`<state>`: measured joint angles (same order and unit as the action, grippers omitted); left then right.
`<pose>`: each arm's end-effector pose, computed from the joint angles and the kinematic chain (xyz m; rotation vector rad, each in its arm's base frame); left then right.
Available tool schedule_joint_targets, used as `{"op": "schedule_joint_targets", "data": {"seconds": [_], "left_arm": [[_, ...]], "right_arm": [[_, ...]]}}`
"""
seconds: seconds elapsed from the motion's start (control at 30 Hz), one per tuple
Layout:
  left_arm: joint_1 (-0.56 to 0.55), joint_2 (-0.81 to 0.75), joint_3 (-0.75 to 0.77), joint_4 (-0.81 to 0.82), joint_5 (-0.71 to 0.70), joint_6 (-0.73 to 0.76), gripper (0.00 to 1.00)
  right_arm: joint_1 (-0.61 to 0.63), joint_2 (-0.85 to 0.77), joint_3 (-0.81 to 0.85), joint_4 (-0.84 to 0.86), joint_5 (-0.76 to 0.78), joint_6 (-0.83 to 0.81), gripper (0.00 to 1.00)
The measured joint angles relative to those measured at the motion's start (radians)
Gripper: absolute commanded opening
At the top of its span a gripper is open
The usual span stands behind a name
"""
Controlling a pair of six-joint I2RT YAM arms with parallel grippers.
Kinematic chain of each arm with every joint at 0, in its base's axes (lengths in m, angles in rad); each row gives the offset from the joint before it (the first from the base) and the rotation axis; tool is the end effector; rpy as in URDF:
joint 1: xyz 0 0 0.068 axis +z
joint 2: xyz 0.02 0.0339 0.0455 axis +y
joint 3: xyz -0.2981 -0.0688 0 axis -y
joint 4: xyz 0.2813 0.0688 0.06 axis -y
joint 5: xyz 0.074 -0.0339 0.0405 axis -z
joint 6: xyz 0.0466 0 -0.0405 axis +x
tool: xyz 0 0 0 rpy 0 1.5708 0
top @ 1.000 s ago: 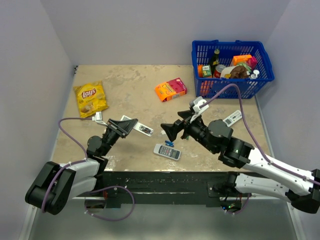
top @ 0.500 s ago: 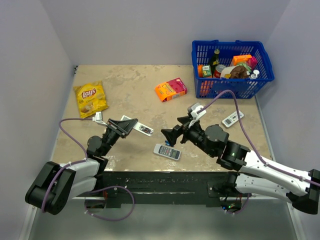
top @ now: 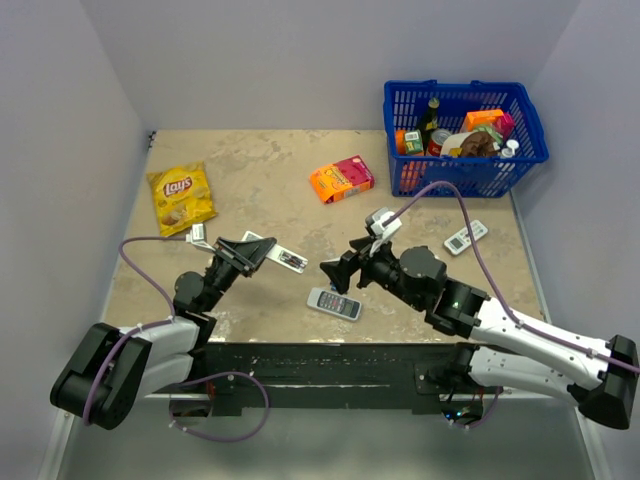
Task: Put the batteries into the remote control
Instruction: Load the battery into the remote control.
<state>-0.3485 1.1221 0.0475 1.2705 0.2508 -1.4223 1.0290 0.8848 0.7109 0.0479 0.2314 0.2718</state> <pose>0.1786 -0.0772 0.1865 -0.5979 1.4773 -1.6110 0.1314 0.1976 0.3396 -0.4790 1.6879 0.7700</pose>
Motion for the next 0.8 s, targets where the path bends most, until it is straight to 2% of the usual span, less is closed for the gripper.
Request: {"op": "schedule_joint_targets", "data": {"seconds": [0.37, 0.6, 0.8], "left_arm": [[0.0, 0.029, 0.0, 0.004, 0.006, -0.016, 0.0], [-0.001, 0.046, 0.0, 0.005, 0.008, -0.03, 0.0], [-0.001, 0.046, 0.0, 0.005, 0.009, -0.034, 0.0]], "right_arm": [[-0.144, 0.04, -0.072, 0.083, -0.216, 0.062, 0.89], [-0.161, 0.044, -0.08, 0.126, -0.299, 0.07, 0.86], [-0.169, 0.044, -0.083, 0.138, -0.335, 0.07, 0.79]]}}
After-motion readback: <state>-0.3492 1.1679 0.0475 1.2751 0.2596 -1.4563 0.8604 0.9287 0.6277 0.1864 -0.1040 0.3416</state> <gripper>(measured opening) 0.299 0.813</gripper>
